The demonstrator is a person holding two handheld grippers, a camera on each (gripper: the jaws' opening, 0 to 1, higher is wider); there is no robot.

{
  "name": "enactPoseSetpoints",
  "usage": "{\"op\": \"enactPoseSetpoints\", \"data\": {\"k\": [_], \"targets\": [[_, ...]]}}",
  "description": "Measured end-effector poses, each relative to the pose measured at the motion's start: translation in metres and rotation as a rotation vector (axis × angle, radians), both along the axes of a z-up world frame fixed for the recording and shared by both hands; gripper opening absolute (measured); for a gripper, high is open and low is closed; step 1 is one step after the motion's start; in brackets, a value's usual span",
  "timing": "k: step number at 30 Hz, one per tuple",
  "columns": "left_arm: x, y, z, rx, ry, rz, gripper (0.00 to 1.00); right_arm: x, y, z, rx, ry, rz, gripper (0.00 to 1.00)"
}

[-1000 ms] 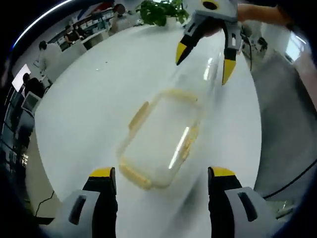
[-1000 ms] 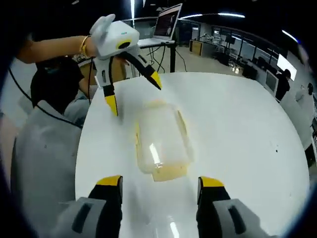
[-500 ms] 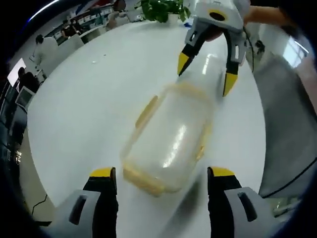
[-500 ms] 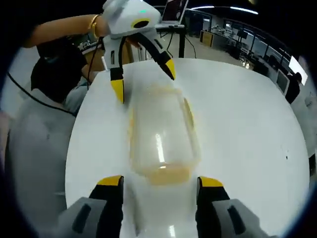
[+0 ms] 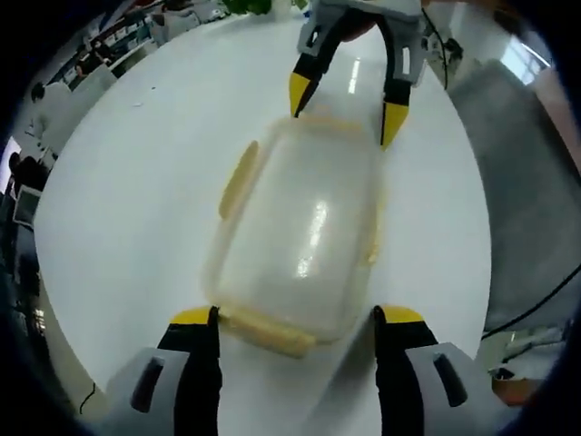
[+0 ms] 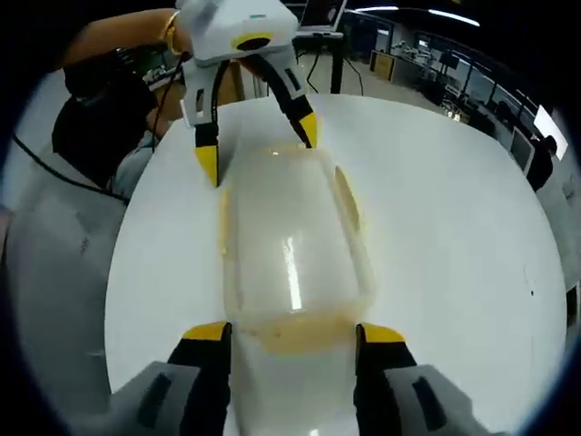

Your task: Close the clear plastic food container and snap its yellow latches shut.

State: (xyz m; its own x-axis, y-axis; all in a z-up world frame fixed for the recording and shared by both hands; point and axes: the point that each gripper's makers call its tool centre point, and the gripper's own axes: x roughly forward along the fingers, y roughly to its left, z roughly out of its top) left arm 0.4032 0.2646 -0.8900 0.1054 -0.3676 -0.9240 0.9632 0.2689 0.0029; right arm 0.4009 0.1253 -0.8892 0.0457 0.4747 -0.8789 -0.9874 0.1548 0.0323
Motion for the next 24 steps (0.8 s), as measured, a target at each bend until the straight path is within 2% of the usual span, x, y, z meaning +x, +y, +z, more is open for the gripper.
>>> {"op": "enactPoseSetpoints", "data": {"k": [3, 8, 10, 12, 13, 14, 15, 17, 24], "targets": [[0.001, 0.001, 0.002, -0.007, -0.001, 0.007, 0.66, 0.002, -0.001, -0.002, -0.025, -0.04, 0.058, 0.52], [0.0, 0.0, 0.005, -0.012, -0.002, -0.012, 0.64, 0.002, -0.001, -0.002, -0.02, -0.028, 0.094, 0.5], [0.001, 0.001, 0.006, -0.015, -0.002, -0.01, 0.59, 0.002, -0.003, -0.002, -0.028, -0.025, 0.119, 0.48], [0.0, 0.0, 0.006, -0.016, -0.002, -0.016, 0.59, 0.004, -0.006, -0.002, -0.056, -0.024, 0.164, 0.44], [-0.001, 0.0, 0.006, -0.015, 0.001, -0.019, 0.58, 0.004, -0.008, -0.001, -0.069, -0.023, 0.176, 0.38], [-0.003, 0.0, 0.006, -0.01, 0.005, -0.047, 0.58, 0.003, -0.011, -0.002, -0.082, 0.015, 0.13, 0.37], [-0.002, 0.0, 0.006, -0.006, 0.004, -0.032, 0.58, 0.006, -0.008, -0.002, -0.071, 0.004, 0.159, 0.37], [-0.001, -0.002, 0.006, 0.005, 0.005, -0.036, 0.58, 0.006, -0.008, -0.002, -0.077, 0.018, 0.157, 0.37], [0.0, 0.002, 0.005, 0.009, 0.007, -0.044, 0.57, 0.004, -0.008, -0.005, -0.106, -0.015, 0.168, 0.37]]}}
